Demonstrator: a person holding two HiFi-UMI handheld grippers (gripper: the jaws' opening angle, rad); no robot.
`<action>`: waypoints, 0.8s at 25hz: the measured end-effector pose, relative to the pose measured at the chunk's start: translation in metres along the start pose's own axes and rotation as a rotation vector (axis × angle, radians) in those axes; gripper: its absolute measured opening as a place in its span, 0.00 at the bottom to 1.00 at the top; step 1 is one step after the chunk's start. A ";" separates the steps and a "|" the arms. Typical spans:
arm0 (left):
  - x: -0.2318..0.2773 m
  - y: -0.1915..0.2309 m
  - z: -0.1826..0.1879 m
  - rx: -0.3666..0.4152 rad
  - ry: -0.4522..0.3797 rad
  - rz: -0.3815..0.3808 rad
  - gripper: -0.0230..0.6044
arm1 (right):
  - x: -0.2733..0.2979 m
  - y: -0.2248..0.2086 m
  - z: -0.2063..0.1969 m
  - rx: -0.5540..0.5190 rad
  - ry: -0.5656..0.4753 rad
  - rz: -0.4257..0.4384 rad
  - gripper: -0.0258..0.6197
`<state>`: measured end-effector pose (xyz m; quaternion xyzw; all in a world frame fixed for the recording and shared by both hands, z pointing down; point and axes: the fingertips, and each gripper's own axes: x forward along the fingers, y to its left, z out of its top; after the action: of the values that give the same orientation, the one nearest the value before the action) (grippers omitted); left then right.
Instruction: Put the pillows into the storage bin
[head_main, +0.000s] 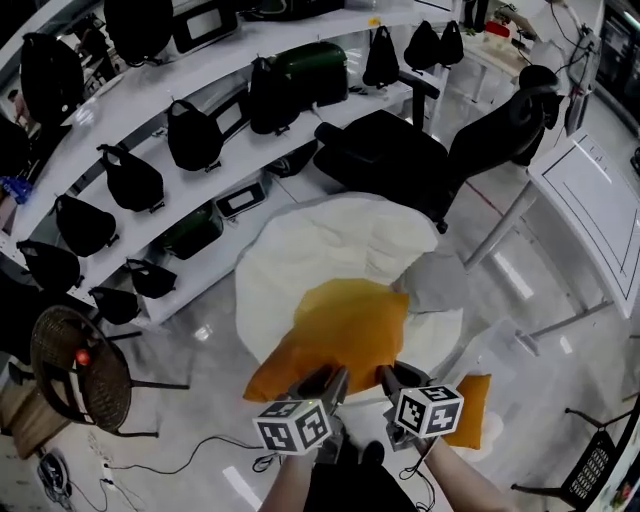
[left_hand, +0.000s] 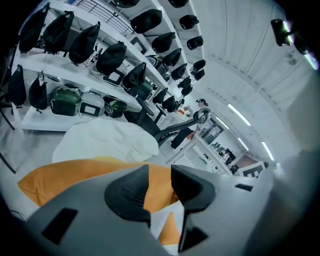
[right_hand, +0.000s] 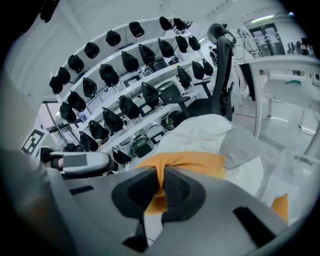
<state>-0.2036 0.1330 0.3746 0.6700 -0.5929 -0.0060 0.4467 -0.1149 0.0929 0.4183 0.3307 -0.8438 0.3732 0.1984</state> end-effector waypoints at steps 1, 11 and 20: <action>0.001 -0.007 0.000 0.008 0.002 -0.008 0.26 | -0.008 -0.002 0.005 0.008 -0.014 -0.001 0.07; 0.005 -0.101 -0.004 0.136 0.039 -0.131 0.26 | -0.102 -0.019 0.046 0.057 -0.156 -0.057 0.07; 0.018 -0.204 -0.021 0.287 0.087 -0.281 0.26 | -0.203 -0.056 0.078 0.074 -0.301 -0.167 0.07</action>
<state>-0.0260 0.1105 0.2734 0.8025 -0.4686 0.0453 0.3665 0.0603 0.0880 0.2781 0.4587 -0.8192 0.3328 0.0880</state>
